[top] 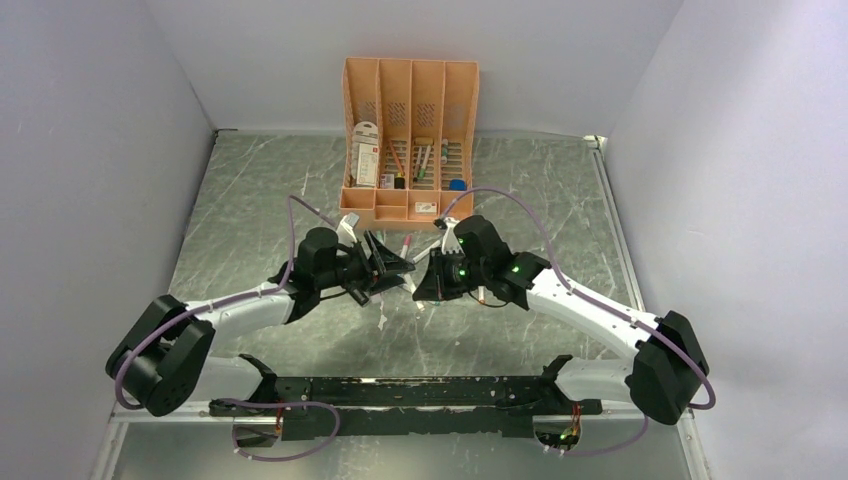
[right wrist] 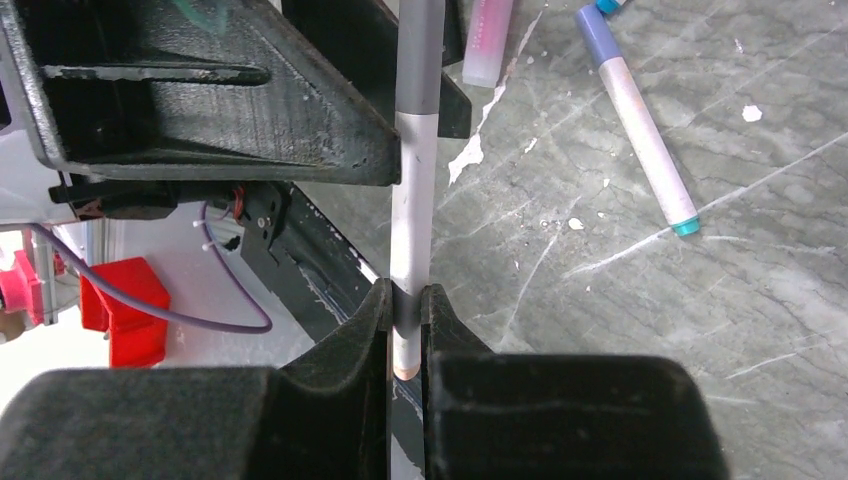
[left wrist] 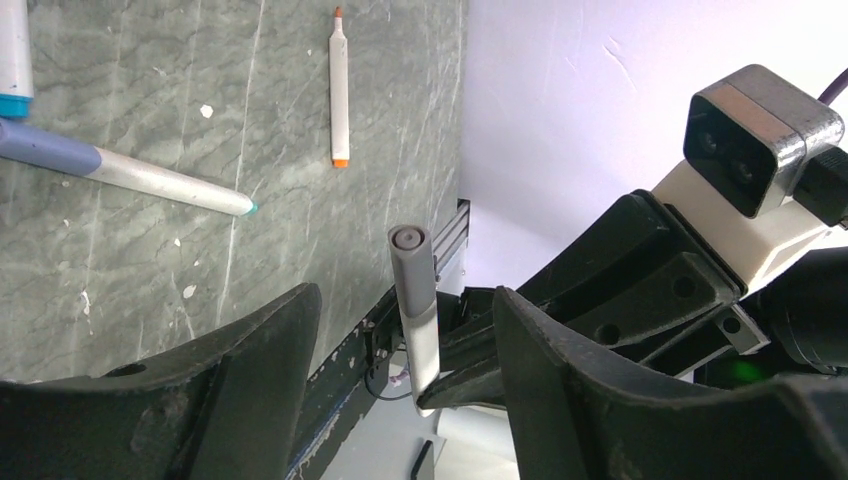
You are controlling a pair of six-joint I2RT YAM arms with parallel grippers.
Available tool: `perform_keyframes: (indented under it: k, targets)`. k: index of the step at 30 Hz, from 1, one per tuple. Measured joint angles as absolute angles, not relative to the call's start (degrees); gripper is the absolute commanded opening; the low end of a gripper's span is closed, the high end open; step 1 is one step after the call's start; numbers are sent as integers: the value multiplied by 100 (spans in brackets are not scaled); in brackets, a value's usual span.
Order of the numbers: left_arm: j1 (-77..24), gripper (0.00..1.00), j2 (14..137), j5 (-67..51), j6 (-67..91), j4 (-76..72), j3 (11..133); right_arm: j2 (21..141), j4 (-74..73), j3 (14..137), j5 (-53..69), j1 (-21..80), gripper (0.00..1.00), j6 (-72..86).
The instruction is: Open the pen caps
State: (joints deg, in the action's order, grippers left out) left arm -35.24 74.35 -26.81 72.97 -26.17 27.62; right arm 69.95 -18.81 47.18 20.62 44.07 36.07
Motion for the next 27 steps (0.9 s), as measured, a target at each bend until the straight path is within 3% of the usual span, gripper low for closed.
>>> perform_keyframes:
  k: [13,18,22,23,27]
  targets:
    - [-3553,42,7594,-2591,7341,-2797,2762,6995,-1870,4681,2123,4491,0,3597]
    - [-3564,20,7592,-2552,7308,-2749,2762,6997,-1868,4659,2121,4541,0,3599]
    - [-3601,10,7588,-2554,7334,-2755,2775,7022,-1865,4622,2108,4589,0,3601]
    - [-3610,9,7588,-2554,7334,-2751,2779,7026,-1868,4619,2099,4602,4,3601]
    - [-3618,8,7588,-2554,7310,-2685,2823,7028,-1857,4615,2084,4611,35,3623]
